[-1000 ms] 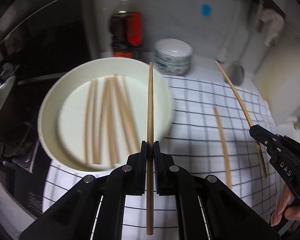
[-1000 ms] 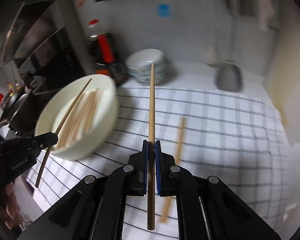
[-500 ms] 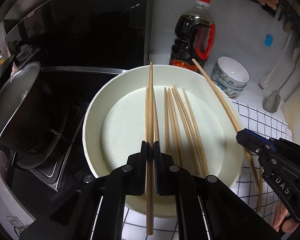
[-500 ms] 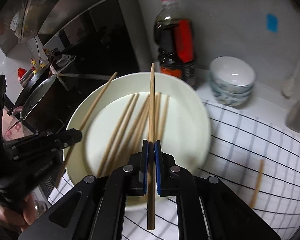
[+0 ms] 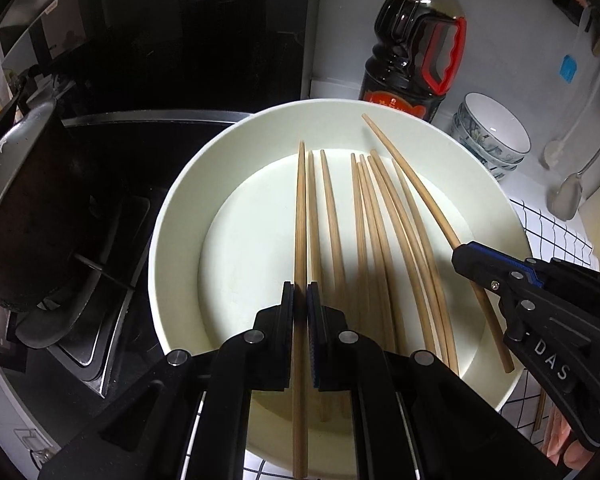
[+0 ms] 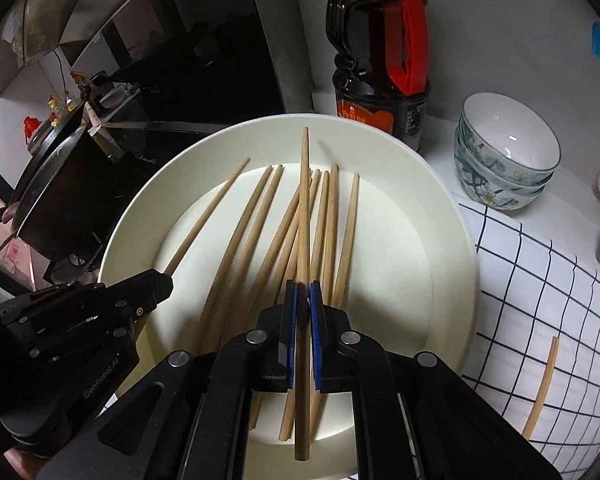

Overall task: Organize utensils
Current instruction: 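Carry both held chopsticks over the white bowl and lower them inside, then open both tools to release the chopsticks into the white bowl, then move both open tools back toward the last two chopsticks on the cloth, then lower both tools to the two chopsticks and push them apart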

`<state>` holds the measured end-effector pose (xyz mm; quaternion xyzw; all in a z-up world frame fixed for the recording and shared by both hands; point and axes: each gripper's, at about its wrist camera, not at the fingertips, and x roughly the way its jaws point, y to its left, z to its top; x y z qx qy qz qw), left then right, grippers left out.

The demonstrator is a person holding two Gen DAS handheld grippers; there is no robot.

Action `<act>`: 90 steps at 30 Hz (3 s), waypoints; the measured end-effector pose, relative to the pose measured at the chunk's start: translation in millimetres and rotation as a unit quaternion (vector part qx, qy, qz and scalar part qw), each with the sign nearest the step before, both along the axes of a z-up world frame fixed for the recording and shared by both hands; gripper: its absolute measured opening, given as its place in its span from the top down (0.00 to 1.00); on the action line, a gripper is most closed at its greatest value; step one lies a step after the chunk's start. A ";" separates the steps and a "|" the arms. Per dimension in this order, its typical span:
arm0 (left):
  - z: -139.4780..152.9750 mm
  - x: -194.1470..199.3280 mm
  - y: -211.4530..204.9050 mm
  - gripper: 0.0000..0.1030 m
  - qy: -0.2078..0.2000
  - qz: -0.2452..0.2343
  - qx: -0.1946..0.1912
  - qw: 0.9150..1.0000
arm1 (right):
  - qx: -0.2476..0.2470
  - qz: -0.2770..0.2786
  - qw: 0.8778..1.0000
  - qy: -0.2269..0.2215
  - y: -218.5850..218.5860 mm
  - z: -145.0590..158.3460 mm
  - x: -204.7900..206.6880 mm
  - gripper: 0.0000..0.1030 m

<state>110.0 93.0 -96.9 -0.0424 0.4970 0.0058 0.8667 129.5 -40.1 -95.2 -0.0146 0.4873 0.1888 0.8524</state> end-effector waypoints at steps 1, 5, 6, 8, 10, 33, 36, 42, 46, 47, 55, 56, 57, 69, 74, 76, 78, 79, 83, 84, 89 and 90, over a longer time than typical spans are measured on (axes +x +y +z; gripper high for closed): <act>-0.7 0.4 -0.3 0.93 0.000 0.000 -0.001 1.000 | 0.000 -0.001 1.000 0.001 -0.4 -0.3 -0.3 0.94; -2.3 0.2 -0.6 0.93 0.005 0.007 -0.002 1.000 | -0.018 0.001 1.000 -0.003 1.1 0.4 2.2 0.92; -1.6 -0.9 0.0 0.91 0.005 0.010 -0.001 1.000 | -0.018 -0.001 1.000 -0.003 -0.1 0.9 2.8 0.82; 2.7 -3.8 2.1 0.77 0.000 0.018 0.000 1.000 | -0.014 -0.007 1.000 -0.009 -4.4 4.1 1.4 0.76; 8.5 -9.0 4.7 0.47 -0.013 0.025 0.003 1.000 | -0.016 -0.011 1.000 -0.021 -8.9 9.3 -2.9 0.76; 27.2 -79.9 -21.4 0.12 -0.012 0.028 0.012 0.999 | 0.035 -0.046 0.998 -0.004 -81.3 15.8 -91.7 0.56; 29.3 -89.2 -34.5 0.12 -0.014 0.014 0.017 1.000 | 0.024 -0.053 0.998 -0.002 -95.2 14.3 -107.2 0.55; 31.2 -105.6 -65.3 0.09 -0.014 -0.016 0.014 1.000 | 0.023 -0.086 0.996 -0.005 -128.4 16.3 -137.0 0.41; 32.2 -117.1 -92.5 0.08 -0.019 -0.045 0.006 0.999 | 0.025 -0.117 0.993 -0.009 -156.6 16.0 -153.0 0.37; 31.2 -120.1 -100.3 0.08 -0.020 -0.053 0.006 0.998 | 0.021 -0.128 0.991 -0.009 -165.9 14.6 -157.1 0.37; 20.7 -129.5 -148.0 0.08 -0.010 -0.100 0.010 0.995 | 0.002 -0.196 0.981 -0.014 -219.0 0.8 -178.4 0.37; 19.0 -131.0 -152.9 0.08 -0.008 -0.105 0.010 0.994 | -0.001 -0.203 0.979 -0.012 -225.5 -3.0 -180.8 0.37; 17.3 -131.7 -156.0 0.08 -0.006 -0.109 0.010 0.994 | -0.002 -0.209 0.978 -0.010 -230.9 -6.6 -183.0 0.37; -4.8 -127.7 -187.7 0.08 0.002 -0.127 0.019 0.992 | -0.013 -0.231 0.973 0.013 -253.9 -48.8 -177.1 0.37; -11.8 -123.4 -192.4 0.08 0.003 -0.130 0.028 0.991 | -0.012 -0.223 0.975 0.020 -249.4 -61.8 -166.4 0.37; -13.3 -121.1 -192.9 0.08 0.003 -0.130 0.033 0.991 | -0.016 -0.220 0.975 0.020 -247.2 -65.1 -163.2 0.37; -14.6 -118.8 -192.1 0.08 0.005 -0.127 0.031 0.991 | -0.021 -0.217 0.976 0.023 -244.7 -69.6 -159.7 0.37; -15.3 -117.9 -191.7 0.08 0.006 -0.126 0.030 0.992 | -0.021 -0.216 0.976 0.025 -243.8 -71.5 -158.3 0.37; -17.3 -115.7 -189.9 0.08 0.008 -0.124 0.032 0.992 | -0.026 -0.211 0.977 0.029 -239.2 -77.1 -156.1 0.37; -17.6 -115.1 -189.4 0.08 0.009 -0.124 0.032 0.992 | -0.030 -0.209 0.977 0.028 -238.0 -77.9 -155.9 0.37; -19.4 -113.7 -188.5 0.08 0.013 -0.119 0.027 0.992 | -0.040 -0.209 0.977 0.029 -235.7 -80.7 -155.9 0.37; -19.5 -113.5 -188.6 0.08 0.014 -0.119 0.027 0.992 | -0.044 -0.208 0.977 0.027 -235.0 -80.8 -156.1 0.37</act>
